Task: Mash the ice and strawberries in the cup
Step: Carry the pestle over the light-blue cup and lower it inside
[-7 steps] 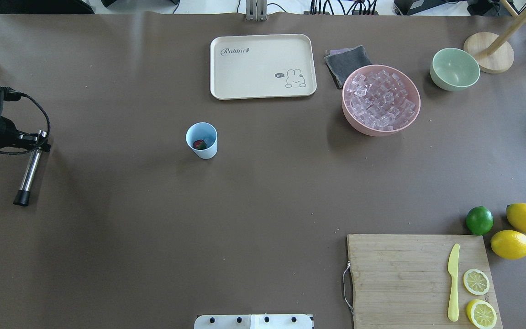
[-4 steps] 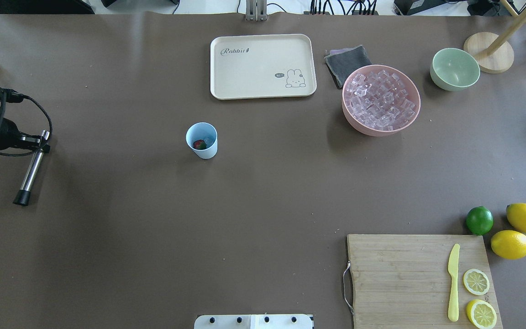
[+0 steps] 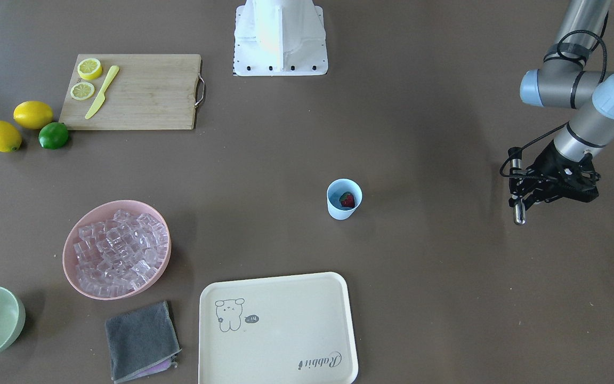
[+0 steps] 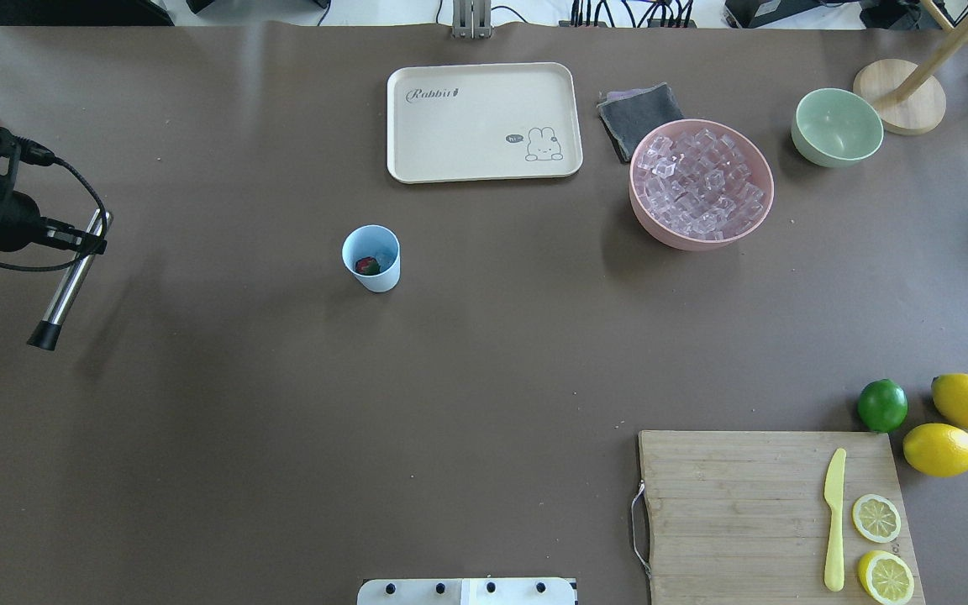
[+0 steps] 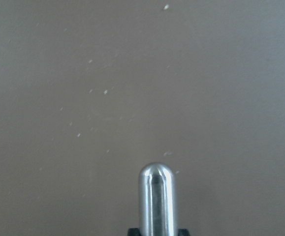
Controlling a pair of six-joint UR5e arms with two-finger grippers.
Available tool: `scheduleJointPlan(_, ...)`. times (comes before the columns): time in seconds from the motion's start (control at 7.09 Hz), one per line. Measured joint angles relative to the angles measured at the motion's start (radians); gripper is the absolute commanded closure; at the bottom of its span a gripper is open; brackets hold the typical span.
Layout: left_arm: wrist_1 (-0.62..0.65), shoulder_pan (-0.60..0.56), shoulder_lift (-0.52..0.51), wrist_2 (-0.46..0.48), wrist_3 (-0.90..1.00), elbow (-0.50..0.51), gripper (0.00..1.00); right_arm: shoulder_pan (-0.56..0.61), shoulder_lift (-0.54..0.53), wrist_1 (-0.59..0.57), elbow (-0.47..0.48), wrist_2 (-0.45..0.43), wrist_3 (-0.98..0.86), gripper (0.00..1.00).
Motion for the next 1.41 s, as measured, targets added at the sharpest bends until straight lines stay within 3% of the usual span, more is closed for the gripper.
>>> scheduleJointPlan(0.28, -0.006, -0.033, -0.15, 0.054, 0.018, -0.058, 0.74, 0.004, -0.009, -0.003, 0.021, -0.001, 0.0, 0.01)
scheduleJointPlan(0.56, -0.077, 0.002, -0.249, 0.235, -0.06, -0.102, 0.74, 0.003, -0.003, -0.027, 0.029, -0.001, -0.001, 0.01)
scheduleJointPlan(0.71, -0.116, 0.063, -0.277, 0.372, -0.134, -0.11, 0.74, 0.001, 0.0, -0.034, 0.031, 0.0, -0.001, 0.01)
scheduleJointPlan(0.99, -0.181, 0.273, -0.312, 0.77, -0.208, -0.113, 0.75, -0.007, 0.01, -0.038, 0.029, 0.001, -0.001, 0.01)
scheduleJointPlan(1.13, -0.186, 0.345, -0.339, 0.911, -0.218, -0.109, 0.75, -0.013, 0.021, -0.038, 0.024, 0.001, -0.001, 0.01)
scheduleJointPlan(1.41, -0.184, 0.403, -0.371, 1.047, -0.227, -0.092, 0.75, -0.021, 0.034, -0.038, 0.016, 0.001, 0.0, 0.01)
